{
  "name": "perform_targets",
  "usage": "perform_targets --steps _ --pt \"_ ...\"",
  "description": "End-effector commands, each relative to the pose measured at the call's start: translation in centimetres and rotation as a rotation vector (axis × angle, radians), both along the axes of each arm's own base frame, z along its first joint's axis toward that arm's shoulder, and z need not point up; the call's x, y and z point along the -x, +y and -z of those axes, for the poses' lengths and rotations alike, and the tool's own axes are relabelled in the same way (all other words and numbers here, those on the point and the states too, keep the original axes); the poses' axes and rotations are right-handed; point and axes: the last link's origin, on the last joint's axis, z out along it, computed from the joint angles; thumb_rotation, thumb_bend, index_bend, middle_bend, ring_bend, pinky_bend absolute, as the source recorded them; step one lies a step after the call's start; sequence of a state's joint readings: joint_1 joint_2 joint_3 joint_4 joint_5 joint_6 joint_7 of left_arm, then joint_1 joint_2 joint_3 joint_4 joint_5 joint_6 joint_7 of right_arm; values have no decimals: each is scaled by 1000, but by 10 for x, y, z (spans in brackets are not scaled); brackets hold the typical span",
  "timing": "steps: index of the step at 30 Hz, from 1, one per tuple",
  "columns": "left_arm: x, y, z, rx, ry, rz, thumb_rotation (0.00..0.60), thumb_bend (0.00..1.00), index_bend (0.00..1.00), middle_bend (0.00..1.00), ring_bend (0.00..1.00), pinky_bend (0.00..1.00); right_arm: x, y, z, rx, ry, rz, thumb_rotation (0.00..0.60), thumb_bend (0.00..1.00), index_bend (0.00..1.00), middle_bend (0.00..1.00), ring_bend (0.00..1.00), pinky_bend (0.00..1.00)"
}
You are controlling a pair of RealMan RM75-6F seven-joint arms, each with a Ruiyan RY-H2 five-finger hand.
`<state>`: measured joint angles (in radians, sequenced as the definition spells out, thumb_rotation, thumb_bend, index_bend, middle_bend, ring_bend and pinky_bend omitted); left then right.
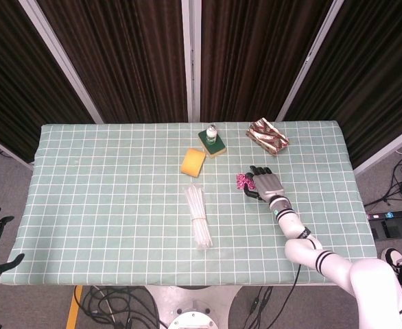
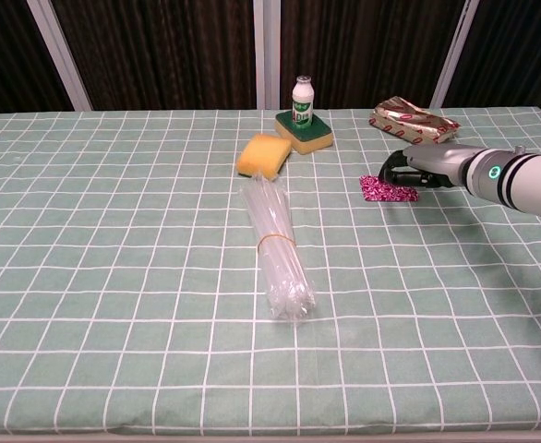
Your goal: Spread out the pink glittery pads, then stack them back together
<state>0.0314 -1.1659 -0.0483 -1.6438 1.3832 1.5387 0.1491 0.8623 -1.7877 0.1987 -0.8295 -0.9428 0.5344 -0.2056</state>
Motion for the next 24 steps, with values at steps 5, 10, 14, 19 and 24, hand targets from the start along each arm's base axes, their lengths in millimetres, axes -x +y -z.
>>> perform_targets --steps 5,10,14,19,24 --pt "1 -1 1 3 0 -4 600 126 268 180 153 166 7 6 3 -24 25 -10 1 548 187 0 0 0" --pt "0 1 2 3 -1 6 600 126 269 180 153 165 12 17 -2 -38 37 -34 1 547 187 0 0 0" --pt "0 2 3 5 -3 8 600 126 268 180 153 165 15 31 -9 -53 54 -63 1 549 187 0 0 0" --pt "1 4 3 6 -5 10 600 127 268 180 153 166 20 54 -20 -77 81 -98 2 549 188 0 0 0" --pt "2 4 4 5 -9 11 600 127 268 180 153 165 20 72 -35 -96 103 -114 2 547 188 0 0 0"
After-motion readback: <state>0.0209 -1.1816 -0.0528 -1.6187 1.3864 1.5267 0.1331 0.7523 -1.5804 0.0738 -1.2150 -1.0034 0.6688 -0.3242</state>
